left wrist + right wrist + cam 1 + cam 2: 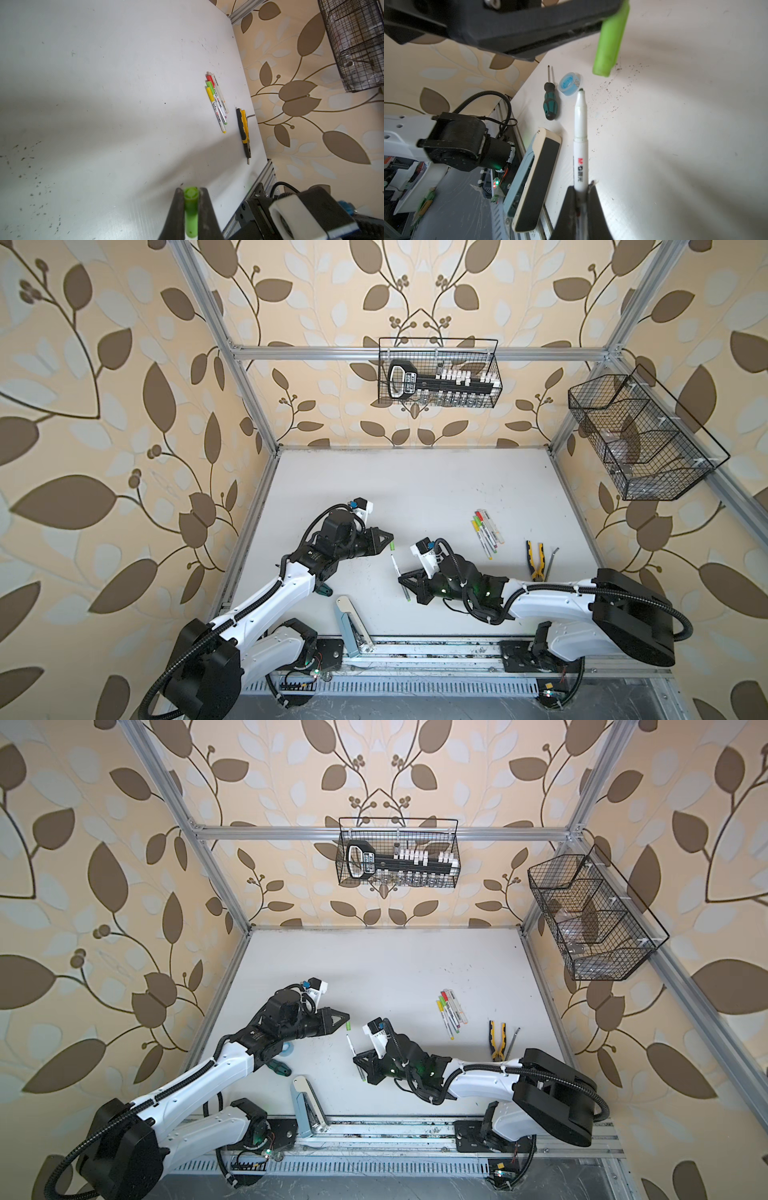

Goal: Insert the pens into the pen caps
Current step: 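Grasp the green cap with the left gripper and lift it, then hold the green cap above the pen tip while the right gripper raises the pen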

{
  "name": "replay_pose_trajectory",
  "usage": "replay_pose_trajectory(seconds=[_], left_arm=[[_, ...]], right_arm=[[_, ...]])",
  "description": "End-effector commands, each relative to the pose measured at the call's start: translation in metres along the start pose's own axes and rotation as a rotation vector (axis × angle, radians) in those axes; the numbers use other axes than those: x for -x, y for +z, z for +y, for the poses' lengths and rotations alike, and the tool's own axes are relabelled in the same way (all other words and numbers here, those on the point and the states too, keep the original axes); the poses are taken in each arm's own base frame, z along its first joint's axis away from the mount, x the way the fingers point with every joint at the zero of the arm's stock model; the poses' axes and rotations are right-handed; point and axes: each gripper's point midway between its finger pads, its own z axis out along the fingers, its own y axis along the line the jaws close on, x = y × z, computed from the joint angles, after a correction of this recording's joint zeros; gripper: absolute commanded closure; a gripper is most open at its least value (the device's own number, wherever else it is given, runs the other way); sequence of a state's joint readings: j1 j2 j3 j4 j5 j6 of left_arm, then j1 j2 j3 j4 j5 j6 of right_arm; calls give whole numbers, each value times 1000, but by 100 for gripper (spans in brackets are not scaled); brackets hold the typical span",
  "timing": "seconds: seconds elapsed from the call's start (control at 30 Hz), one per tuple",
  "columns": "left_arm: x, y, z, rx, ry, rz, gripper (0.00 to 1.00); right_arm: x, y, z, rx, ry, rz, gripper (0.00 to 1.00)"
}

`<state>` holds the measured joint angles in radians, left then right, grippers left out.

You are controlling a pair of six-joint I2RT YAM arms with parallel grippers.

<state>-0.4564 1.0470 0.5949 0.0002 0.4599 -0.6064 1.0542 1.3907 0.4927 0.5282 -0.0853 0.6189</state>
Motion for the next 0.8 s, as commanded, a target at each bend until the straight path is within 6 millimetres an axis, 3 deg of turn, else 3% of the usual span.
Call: replay_pose_trajectory(seconds=[0.0, 0.77], left_arm=[[10, -5, -17, -80, 56, -37, 96], [13, -9, -19, -96, 53, -51, 97]], right_arm=[[12, -2, 6, 10, -24, -67, 100], [11, -8, -11, -42, -2, -86, 100]])
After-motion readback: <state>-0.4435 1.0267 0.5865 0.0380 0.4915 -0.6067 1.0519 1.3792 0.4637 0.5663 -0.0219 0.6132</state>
